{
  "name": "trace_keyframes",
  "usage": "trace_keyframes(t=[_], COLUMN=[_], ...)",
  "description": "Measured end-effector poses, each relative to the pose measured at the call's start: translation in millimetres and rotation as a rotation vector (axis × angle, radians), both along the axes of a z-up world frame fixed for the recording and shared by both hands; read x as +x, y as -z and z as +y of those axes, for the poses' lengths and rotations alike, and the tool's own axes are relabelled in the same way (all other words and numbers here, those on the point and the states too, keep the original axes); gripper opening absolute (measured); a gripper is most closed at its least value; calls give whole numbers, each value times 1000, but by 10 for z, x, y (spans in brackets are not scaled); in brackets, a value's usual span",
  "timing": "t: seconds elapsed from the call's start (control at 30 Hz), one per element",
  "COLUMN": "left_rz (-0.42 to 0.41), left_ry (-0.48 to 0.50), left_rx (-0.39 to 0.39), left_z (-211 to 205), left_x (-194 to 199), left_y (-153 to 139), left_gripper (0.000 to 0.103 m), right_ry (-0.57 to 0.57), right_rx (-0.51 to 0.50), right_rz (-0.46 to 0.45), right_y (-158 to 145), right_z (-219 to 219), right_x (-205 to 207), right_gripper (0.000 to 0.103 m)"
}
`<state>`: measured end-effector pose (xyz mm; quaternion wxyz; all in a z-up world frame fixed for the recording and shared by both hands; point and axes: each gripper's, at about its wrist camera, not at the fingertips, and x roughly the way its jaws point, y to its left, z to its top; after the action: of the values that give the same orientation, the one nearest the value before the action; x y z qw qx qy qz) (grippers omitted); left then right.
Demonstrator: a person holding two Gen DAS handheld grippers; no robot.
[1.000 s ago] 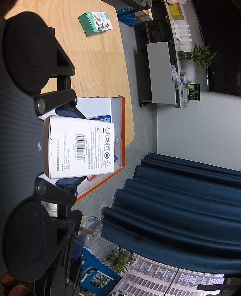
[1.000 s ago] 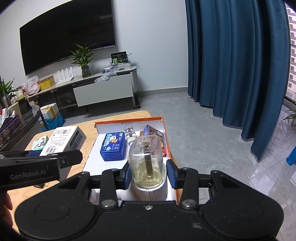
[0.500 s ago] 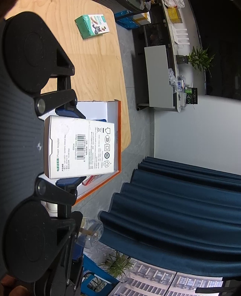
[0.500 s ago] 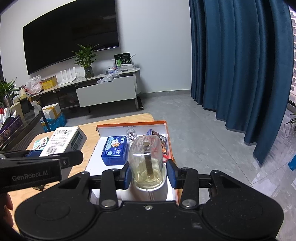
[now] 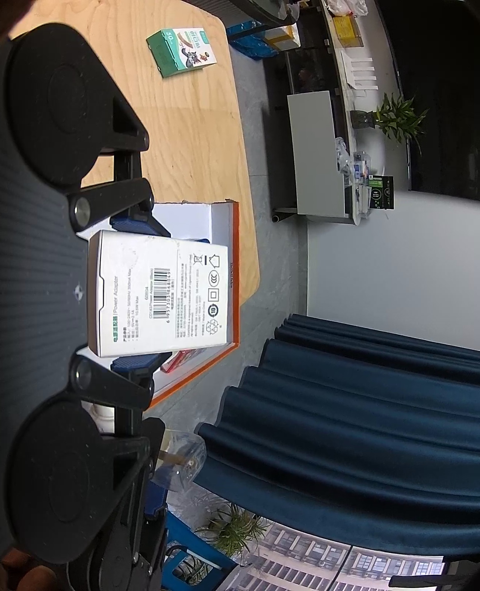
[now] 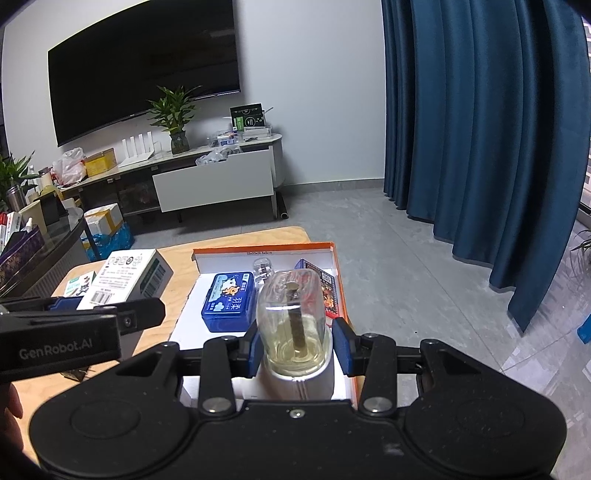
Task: Organize rigid objects
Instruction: 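Hold the product box and diffuser with both grippers above the orange-rimmed box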
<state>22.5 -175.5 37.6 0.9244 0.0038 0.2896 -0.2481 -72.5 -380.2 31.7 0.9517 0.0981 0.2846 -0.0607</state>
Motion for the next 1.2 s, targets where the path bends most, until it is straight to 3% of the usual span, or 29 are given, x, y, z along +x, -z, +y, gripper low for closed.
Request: trace_keyframes(t=[1.2], left_rz=[52], left_ry=[13], left_rx=[-1], left_z=[-54], left_x=[128], left_y=[55], left_gripper=[60], right_ry=[-8], right_rx=[-12], right_rz=[54], right_y=[100], right_z=[68], right_x=[178], right_gripper=[49])
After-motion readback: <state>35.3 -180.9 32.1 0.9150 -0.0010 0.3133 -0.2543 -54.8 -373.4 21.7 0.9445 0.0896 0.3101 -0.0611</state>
